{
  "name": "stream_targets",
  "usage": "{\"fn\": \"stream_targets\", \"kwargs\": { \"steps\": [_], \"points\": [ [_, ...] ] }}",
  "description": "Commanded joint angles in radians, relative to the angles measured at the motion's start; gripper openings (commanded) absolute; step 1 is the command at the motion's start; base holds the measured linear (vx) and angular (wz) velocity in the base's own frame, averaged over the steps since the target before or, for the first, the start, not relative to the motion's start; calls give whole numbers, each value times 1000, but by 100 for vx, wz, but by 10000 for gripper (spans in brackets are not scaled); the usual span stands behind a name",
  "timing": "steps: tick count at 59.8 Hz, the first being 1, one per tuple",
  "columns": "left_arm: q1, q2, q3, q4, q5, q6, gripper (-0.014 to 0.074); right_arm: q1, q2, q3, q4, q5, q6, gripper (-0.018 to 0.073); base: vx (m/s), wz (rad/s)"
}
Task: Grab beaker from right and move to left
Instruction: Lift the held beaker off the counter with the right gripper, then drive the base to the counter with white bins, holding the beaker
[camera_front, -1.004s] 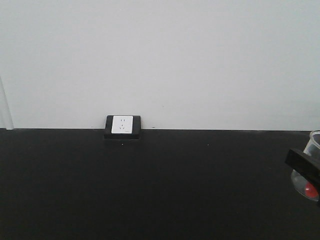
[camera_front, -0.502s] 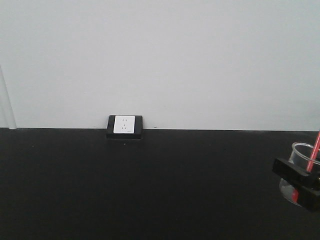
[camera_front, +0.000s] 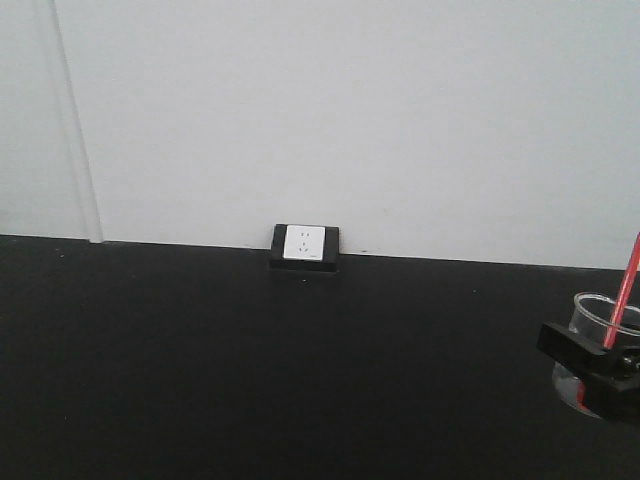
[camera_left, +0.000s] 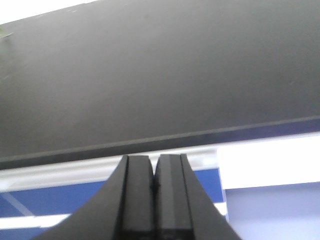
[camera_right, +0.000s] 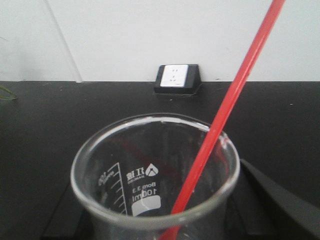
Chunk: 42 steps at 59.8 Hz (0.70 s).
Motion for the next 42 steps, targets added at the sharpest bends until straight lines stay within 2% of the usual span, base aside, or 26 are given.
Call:
{"fn": "stream_targets", "kwargs": {
  "steps": [1,42],
  "points": [
    [-6,-6,19,0,-77,-1,-6,-3,-10,-31,-30,17,-1,-1,-6,25],
    [-6,-6,19,0,-77,-1,-6,-3,-10,-31,-30,16,-1,-1,-7,37]
  ]
}}
